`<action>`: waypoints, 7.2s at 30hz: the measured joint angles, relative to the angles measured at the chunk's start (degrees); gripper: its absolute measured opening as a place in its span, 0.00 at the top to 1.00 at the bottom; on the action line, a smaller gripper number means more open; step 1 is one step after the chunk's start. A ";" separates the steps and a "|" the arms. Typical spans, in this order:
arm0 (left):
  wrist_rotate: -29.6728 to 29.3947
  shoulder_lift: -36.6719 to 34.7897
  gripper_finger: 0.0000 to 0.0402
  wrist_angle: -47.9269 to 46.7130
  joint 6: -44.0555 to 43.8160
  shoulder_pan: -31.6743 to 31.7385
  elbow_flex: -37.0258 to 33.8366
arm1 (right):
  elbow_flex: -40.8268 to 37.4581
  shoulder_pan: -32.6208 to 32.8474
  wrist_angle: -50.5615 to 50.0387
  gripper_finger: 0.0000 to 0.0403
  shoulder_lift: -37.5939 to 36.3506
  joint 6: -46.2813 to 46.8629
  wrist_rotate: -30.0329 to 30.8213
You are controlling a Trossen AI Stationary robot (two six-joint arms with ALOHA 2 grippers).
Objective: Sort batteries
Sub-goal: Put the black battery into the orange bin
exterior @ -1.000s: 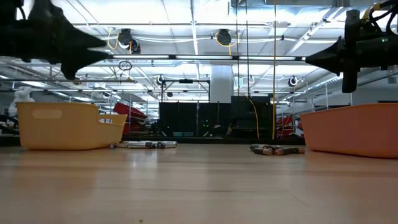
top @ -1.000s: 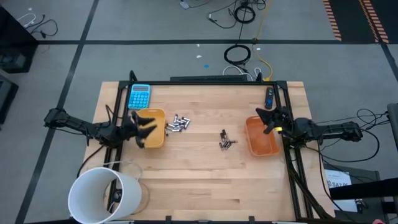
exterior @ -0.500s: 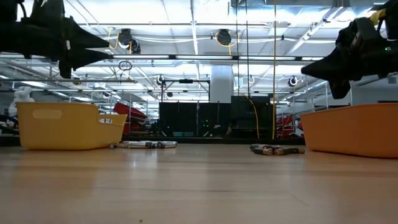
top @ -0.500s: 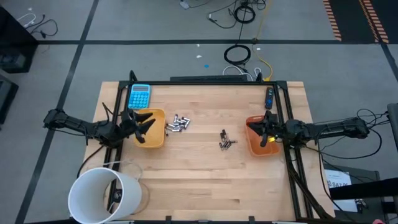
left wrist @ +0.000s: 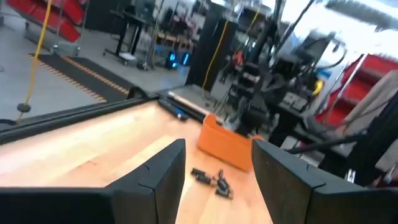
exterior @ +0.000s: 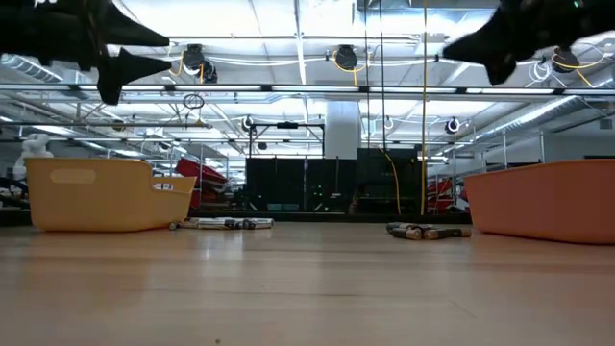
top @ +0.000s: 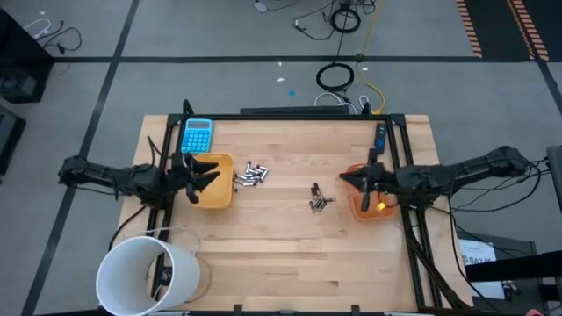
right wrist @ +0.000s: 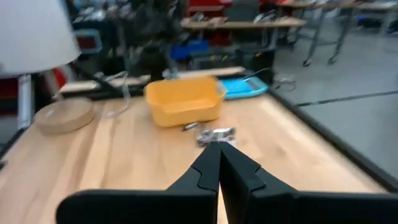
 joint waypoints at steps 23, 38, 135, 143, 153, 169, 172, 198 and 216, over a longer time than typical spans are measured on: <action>-1.52 33.30 0.52 -9.87 10.53 -3.74 24.25 | 2.70 -0.26 18.15 0.99 28.70 20.32 -16.83; 3.23 46.86 0.52 -15.34 10.54 -4.86 31.65 | 2.70 -0.26 21.54 0.97 28.68 22.32 -20.98; 10.07 71.37 0.52 -28.84 16.55 -4.68 42.56 | 42.37 -7.76 -56.56 0.90 72.20 -14.82 -16.85; 6.37 71.35 0.52 -27.94 17.06 -3.01 42.56 | 42.26 -7.76 -56.17 0.96 72.28 -12.21 -16.85; 7.60 71.33 0.52 -23.74 16.49 -0.74 42.56 | 44.54 -8.00 -61.79 0.99 66.03 -6.12 -9.97; 20.42 71.64 0.52 -20.59 12.58 3.48 42.56 | 35.55 1.25 -85.00 0.87 34.33 29.20 -7.73; 20.40 71.66 0.50 -18.97 15.07 3.55 42.56 | 31.01 2.72 -79.62 0.77 31.53 32.09 -7.89; 18.62 71.68 0.44 -9.06 22.04 4.65 42.45 | 46.22 5.05 -57.10 0.65 57.12 3.51 -4.59; 17.00 71.68 0.44 -10.88 15.78 -3.21 39.85 | 40.15 1.05 -54.16 0.72 64.55 -6.90 -10.94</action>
